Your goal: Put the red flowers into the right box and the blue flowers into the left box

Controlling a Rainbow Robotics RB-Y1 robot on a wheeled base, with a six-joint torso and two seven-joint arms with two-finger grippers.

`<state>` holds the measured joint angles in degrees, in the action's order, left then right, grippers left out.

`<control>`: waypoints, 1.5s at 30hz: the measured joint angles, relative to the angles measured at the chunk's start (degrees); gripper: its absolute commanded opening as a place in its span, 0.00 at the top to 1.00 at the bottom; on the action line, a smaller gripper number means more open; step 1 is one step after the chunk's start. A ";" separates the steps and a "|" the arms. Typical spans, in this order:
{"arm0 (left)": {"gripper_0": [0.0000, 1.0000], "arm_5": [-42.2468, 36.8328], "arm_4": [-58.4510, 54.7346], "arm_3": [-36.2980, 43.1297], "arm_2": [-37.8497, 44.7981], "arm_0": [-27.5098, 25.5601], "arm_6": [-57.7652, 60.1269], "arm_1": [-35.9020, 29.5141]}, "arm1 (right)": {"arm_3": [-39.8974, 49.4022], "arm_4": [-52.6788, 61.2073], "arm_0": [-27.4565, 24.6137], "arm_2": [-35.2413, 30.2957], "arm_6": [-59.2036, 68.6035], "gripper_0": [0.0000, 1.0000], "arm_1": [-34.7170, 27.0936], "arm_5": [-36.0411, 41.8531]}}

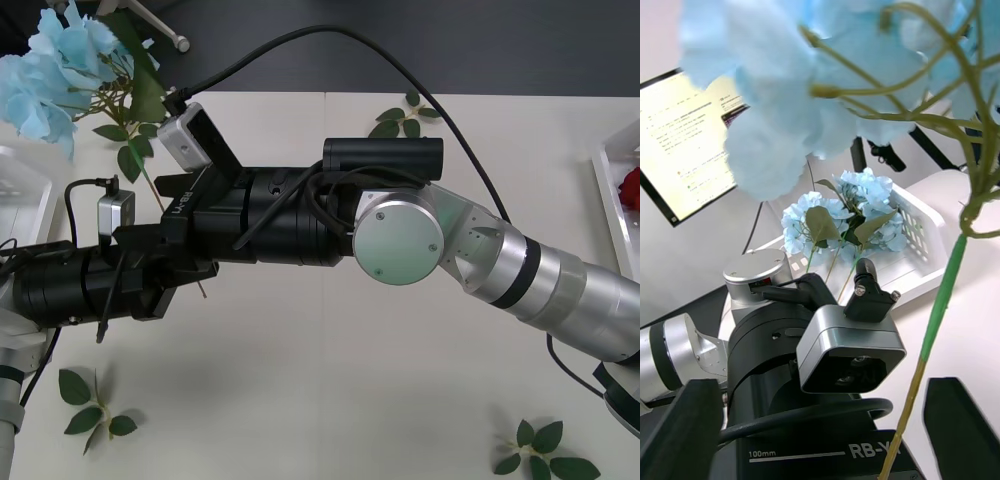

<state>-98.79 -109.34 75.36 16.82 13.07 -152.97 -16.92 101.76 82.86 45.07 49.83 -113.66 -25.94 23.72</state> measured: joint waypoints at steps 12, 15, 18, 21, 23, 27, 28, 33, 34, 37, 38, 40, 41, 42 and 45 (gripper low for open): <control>1.00 -0.02 -5.42 0.00 0.06 -0.33 0.00 -2.47 | -0.63 0.00 -0.02 0.07 0.00 0.00 -0.01 0.00; 1.00 0.02 -7.21 0.00 0.08 -1.27 0.00 -4.72 | -0.69 1.81 -0.02 0.06 0.00 0.00 -0.49 -0.01; 1.00 0.96 -8.82 0.38 0.73 -2.99 0.00 -7.05 | 0.28 4.72 0.00 0.06 0.00 0.00 -2.58 -0.02; 1.00 3.84 -9.19 3.47 3.09 -6.07 0.00 -8.91 | 2.91 6.63 0.21 -0.02 0.00 0.00 -6.81 0.29; 1.00 5.99 -9.19 7.01 5.45 -8.88 0.00 -10.03 | 4.68 8.21 0.75 -1.15 0.00 0.00 -10.14 4.24; 1.00 10.61 -9.21 14.65 10.78 -15.20 0.00 -12.65 | 6.32 10.00 1.02 -10.00 0.00 0.00 -14.20 21.84; 1.00 11.92 -9.21 16.29 12.12 -16.90 0.00 -13.44 | 6.32 10.77 1.01 -13.26 0.00 0.00 -14.64 26.09; 1.00 18.32 -9.34 21.81 17.20 -24.98 0.00 -17.33 | 6.31 13.21 0.64 -29.34 0.00 0.00 -14.84 43.66; 1.00 19.58 -9.44 22.42 17.77 -26.36 0.00 -17.99 | 6.31 13.78 0.44 -31.62 0.00 0.00 -14.84 45.56; 1.00 24.70 -9.58 23.59 19.06 -30.50 0.00 -19.69 | 6.30 14.74 -0.47 -37.52 -0.37 0.00 -14.58 55.52; 1.00 26.64 -9.58 23.72 19.42 -31.83 0.00 -20.25 | 6.30 14.75 -1.03 -39.56 -1.43 0.00 -14.10 59.19; 1.00 29.54 -9.58 23.73 20.00 -34.05 0.00 -21.27 | 6.30 14.75 -2.64 -43.48 -5.61 0.00 -12.58 63.04; 1.00 30.93 -9.58 23.72 20.20 -34.98 0.00 -21.73 | 6.30 14.79 -3.51 -45.25 -8.02 0.00 -11.73 64.70; 1.00 32.83 -9.58 23.73 20.31 -35.95 0.00 -22.21 | 6.30 14.84 -4.47 -47.11 -10.27 0.00 -10.78 67.20; 1.00 38.35 -8.23 23.73 20.32 -38.54 0.00 -23.99 | 6.32 14.91 -7.23 -52.04 -12.45 0.00 -8.38 74.90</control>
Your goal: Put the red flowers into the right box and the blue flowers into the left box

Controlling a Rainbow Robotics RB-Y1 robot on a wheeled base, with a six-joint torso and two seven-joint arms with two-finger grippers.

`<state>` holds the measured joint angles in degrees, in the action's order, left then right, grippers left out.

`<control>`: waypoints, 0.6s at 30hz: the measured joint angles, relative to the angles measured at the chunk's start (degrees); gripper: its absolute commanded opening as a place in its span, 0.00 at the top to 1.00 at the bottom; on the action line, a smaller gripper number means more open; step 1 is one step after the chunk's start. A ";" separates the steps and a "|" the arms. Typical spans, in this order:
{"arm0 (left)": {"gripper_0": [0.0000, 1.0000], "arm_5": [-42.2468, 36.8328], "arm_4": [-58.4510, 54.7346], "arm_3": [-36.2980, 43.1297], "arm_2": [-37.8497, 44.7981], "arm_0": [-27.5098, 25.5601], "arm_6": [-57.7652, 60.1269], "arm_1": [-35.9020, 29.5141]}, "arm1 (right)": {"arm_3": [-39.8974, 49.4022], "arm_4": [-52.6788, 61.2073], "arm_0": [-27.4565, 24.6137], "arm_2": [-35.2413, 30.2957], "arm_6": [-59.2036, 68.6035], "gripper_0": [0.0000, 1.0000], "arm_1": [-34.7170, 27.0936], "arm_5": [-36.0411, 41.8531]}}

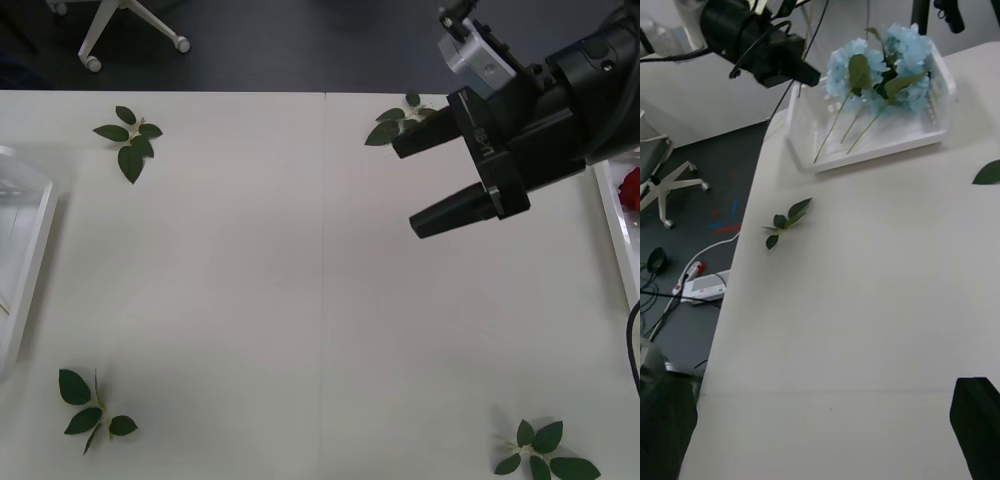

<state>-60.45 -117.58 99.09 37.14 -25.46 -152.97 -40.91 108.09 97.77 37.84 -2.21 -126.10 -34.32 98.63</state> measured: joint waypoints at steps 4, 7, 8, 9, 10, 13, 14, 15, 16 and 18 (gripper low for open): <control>1.00 5.36 6.06 0.00 0.00 -2.39 0.00 -2.50 | 1.52 -0.98 -3.80 -4.20 0.00 0.00 0.54 5.47; 1.00 8.03 12.33 -0.03 0.09 -3.07 0.00 -3.41 | 4.69 -4.80 -7.09 -5.25 0.00 0.00 -0.10 7.95; 1.00 8.26 14.13 -0.10 0.22 -3.07 0.00 -3.43 | 5.74 -5.54 -8.32 -5.20 0.00 0.00 -0.51 7.99; 1.00 8.27 15.61 -0.30 0.43 -3.07 0.00 -3.43 | 6.73 -6.17 -9.56 -5.05 0.00 0.00 -0.94 7.87; 1.00 8.27 16.76 -0.75 0.65 -3.03 0.00 -3.43 | 7.64 -6.80 -10.71 -4.83 -0.01 0.00 -1.37 7.69; 1.00 8.27 20.67 -3.64 1.25 -2.23 0.03 -3.43 | 10.77 -9.55 -14.46 -3.88 -0.02 0.00 -2.97 6.49; 1.00 8.27 21.95 -5.01 1.27 -1.63 0.06 -3.43 | 11.75 -9.93 -15.64 -3.48 -0.02 0.00 -3.65 5.74; 1.00 8.27 23.20 -6.48 1.26 -0.84 0.13 -3.43 | 12.66 -10.14 -16.75 -2.99 -0.03 0.00 -4.49 4.71; 1.00 8.27 24.67 -8.28 1.25 0.09 0.27 -3.42 | 13.43 -10.28 -17.72 -2.43 -0.03 0.00 -5.51 3.47; 1.00 8.27 27.12 -11.54 1.25 2.19 1.44 -3.42 | 14.44 -10.29 -19.25 -1.04 -0.03 0.00 -7.94 0.43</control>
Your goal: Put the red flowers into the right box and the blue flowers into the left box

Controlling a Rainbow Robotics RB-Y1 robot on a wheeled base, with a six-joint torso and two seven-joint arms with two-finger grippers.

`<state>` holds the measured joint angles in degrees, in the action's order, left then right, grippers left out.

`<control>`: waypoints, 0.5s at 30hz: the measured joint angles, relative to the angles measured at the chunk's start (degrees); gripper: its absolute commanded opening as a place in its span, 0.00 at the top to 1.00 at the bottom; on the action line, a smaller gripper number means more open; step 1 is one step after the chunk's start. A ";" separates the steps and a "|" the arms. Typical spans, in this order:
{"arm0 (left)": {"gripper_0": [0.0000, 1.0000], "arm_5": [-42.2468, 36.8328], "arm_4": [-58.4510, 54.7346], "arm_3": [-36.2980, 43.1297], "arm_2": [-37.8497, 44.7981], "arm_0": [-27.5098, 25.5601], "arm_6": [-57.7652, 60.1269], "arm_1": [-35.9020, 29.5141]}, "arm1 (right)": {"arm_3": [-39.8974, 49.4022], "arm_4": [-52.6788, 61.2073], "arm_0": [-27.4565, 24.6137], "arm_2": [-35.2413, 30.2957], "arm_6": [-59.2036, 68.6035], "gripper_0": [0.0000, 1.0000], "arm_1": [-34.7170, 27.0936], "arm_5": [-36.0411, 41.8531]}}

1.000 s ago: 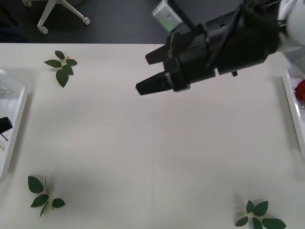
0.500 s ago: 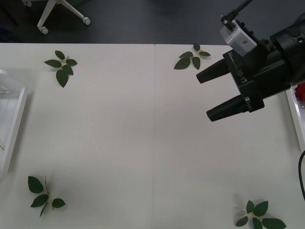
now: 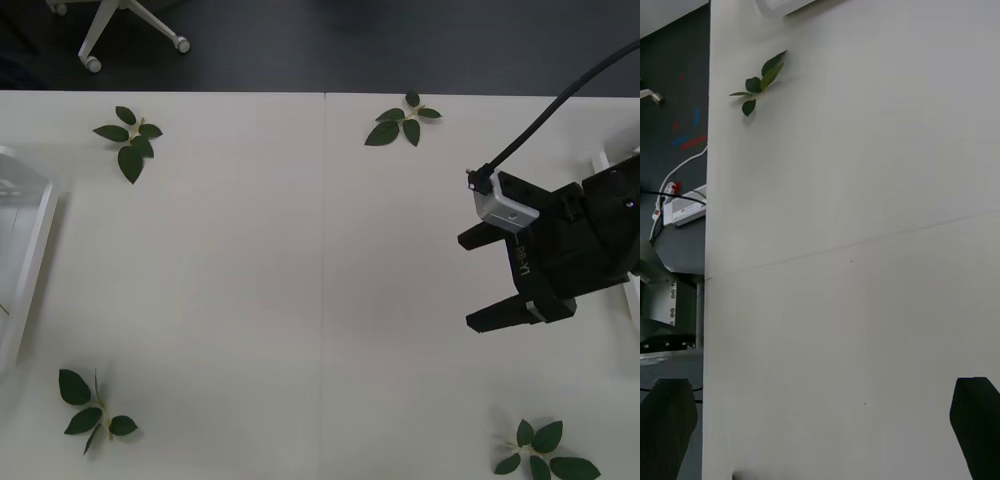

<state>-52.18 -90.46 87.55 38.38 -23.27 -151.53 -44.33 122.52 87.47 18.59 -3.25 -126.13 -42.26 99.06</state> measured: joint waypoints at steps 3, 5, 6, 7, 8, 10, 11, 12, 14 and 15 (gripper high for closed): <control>1.00 0.00 2.34 -5.15 -0.04 3.38 0.41 0.00 | 0.35 0.00 -1.17 2.80 0.00 0.00 -4.15 -4.71; 1.00 0.00 3.82 -9.13 -0.09 5.87 0.41 0.00 | 0.34 -0.04 -1.41 4.99 -0.01 0.00 -6.87 -7.44; 1.00 0.00 4.50 -10.90 -0.12 7.05 0.41 0.00 | 0.34 -0.19 -1.41 5.99 -0.02 0.00 -8.00 -8.37; 1.00 0.00 5.16 -12.27 -0.14 8.06 0.41 0.01 | 0.34 -0.62 -1.41 6.77 -0.02 0.00 -8.90 -9.11; 1.00 0.00 6.06 -13.43 -0.15 8.97 0.41 0.01 | 0.34 -1.30 -1.41 7.46 -0.03 0.00 -9.68 -9.76; 1.00 0.00 8.17 -14.86 -0.15 10.28 0.41 0.01 | 0.34 -2.72 -1.41 8.41 -0.05 0.00 -10.76 -10.87; 0.99 0.01 9.46 -15.32 -0.16 10.76 0.41 0.01 | 0.34 -3.29 -1.41 8.85 -0.06 0.00 -11.17 -11.64; 0.99 0.08 10.74 -15.70 -0.17 11.15 0.41 0.01 | 0.34 -3.76 -1.41 9.28 -0.07 0.00 -11.55 -12.63; 0.99 1.08 13.03 -16.29 -0.44 11.60 0.41 0.01 | 0.34 -4.20 -1.46 10.20 -0.09 0.00 -12.35 -15.16; 0.99 1.89 13.96 -16.48 -0.88 11.67 0.41 0.01 | 0.34 -4.30 -1.60 10.63 -0.10 0.00 -12.75 -16.48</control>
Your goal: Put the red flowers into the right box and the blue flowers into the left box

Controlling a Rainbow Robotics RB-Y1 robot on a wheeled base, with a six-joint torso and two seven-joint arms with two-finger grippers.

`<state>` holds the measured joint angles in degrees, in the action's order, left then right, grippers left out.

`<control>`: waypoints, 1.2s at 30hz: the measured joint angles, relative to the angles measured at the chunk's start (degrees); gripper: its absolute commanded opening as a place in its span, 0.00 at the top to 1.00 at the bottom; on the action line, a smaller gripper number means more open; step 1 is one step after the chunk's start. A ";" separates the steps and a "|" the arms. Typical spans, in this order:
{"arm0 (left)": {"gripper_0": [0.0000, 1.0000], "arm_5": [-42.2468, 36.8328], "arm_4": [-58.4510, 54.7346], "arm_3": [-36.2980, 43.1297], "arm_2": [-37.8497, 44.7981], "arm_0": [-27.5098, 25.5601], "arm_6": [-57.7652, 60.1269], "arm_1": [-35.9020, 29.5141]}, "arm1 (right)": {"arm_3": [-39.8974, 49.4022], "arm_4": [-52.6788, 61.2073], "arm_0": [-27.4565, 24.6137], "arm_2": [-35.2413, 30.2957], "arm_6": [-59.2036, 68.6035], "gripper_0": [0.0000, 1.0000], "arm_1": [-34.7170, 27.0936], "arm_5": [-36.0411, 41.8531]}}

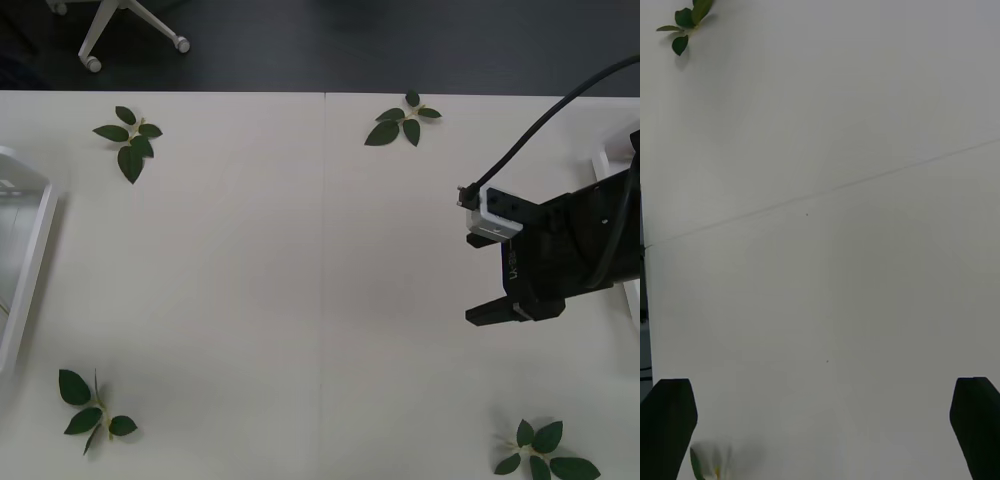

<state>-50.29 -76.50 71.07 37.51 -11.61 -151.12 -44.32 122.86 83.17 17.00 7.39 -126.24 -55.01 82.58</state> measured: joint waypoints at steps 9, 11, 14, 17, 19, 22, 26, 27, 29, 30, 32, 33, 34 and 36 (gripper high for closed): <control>0.22 1.29 0.65 -1.80 -3.47 0.00 0.00 0.00 | 0.00 -1.13 -2.97 0.43 -2.21 0.00 -0.80 -1.76; 0.00 1.29 -0.40 -1.80 -3.47 0.00 0.00 0.00 | 0.00 -1.13 -2.97 0.43 -2.54 0.00 -0.80 -2.19; 0.00 1.29 -2.15 -1.80 -3.47 0.00 0.00 0.00 | 0.00 -1.13 -2.97 0.43 -2.54 0.00 -0.80 -3.59; 0.00 1.29 -4.70 -1.79 -3.47 0.00 -0.01 0.00 | 0.00 -1.13 -2.97 0.43 -2.55 0.00 -0.80 -3.58; 0.00 1.29 -6.97 -1.57 -3.47 -0.05 -0.01 0.00 | 0.00 -1.13 -2.97 0.43 -2.55 0.00 -0.80 -3.58; 0.00 1.29 -11.28 0.83 -3.47 -1.31 -0.02 0.00 | 0.00 -1.13 -2.97 0.43 -2.55 0.00 -0.80 -3.58; 0.00 1.29 -17.63 8.17 -3.40 -6.02 -0.02 0.00 | 0.00 -1.13 -2.97 0.43 -2.55 0.00 -0.80 -3.58; 0.00 1.29 -18.68 10.30 -3.34 -7.41 -0.02 0.00 | 0.00 -1.13 -2.97 0.43 -2.55 0.00 -0.80 -3.58; 0.00 1.29 -20.72 14.15 -3.19 -9.80 -0.02 0.00 | 0.00 -1.13 -2.97 0.43 -2.55 0.00 -0.80 -3.58; 0.00 1.29 -22.02 16.03 -3.07 -10.90 -0.02 0.00 | 0.00 -1.13 -2.97 0.43 -2.55 0.00 -0.80 -3.58; 0.00 0.92 -24.15 19.20 -2.83 -12.53 -0.03 0.00 | 0.00 -1.13 -2.97 0.43 -2.55 0.00 -0.80 -3.58; 0.00 -0.05 -25.02 20.82 -2.63 -13.08 -0.04 0.00 | 0.00 -1.13 -2.97 0.43 -2.55 0.00 -0.80 -3.58; 0.00 -1.50 -25.67 22.28 -2.33 -13.45 -0.10 0.00 | 0.00 -1.13 -2.97 0.43 -2.55 0.00 -0.80 -3.58; 0.00 -5.52 -26.90 24.65 -1.48 -13.68 -0.24 0.00 | 0.00 -1.13 -2.97 0.43 -2.55 0.00 -0.80 -3.58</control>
<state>-55.81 -103.40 95.72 36.02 -25.28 -151.36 -44.32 122.86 82.04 14.02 7.82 -128.79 -55.81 79.00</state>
